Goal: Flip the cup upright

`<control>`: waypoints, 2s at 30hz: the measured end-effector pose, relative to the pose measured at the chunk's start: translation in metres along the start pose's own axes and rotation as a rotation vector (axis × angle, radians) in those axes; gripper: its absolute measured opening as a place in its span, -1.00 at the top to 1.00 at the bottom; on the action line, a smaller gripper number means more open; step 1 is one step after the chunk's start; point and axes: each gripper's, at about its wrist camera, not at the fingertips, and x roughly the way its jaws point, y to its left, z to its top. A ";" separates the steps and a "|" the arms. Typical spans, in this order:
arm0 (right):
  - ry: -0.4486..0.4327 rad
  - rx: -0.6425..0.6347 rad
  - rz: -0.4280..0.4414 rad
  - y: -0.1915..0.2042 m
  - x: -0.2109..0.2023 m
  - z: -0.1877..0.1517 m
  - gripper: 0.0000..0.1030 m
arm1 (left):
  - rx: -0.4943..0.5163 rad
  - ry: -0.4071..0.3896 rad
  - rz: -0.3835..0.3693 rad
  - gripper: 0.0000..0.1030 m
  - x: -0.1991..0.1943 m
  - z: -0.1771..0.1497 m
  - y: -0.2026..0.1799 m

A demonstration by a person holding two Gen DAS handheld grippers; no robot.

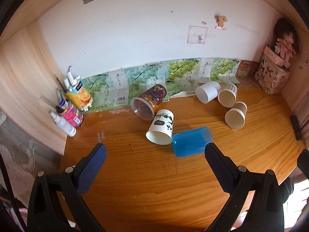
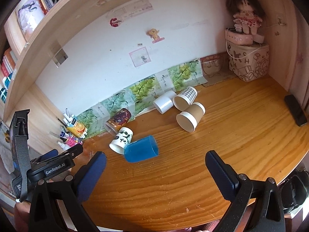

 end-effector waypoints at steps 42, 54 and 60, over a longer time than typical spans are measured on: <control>0.219 0.442 -0.261 -0.055 0.062 -0.066 -0.99 | 0.891 0.357 -0.186 -0.97 0.185 -0.027 -0.138; 0.218 0.495 -0.274 -0.064 0.061 -0.073 -0.99 | 0.885 0.354 -0.159 -0.97 0.205 -0.016 -0.139; 0.222 0.525 -0.281 -0.069 0.055 -0.076 -0.99 | 0.880 0.363 -0.147 -0.97 0.212 -0.013 -0.139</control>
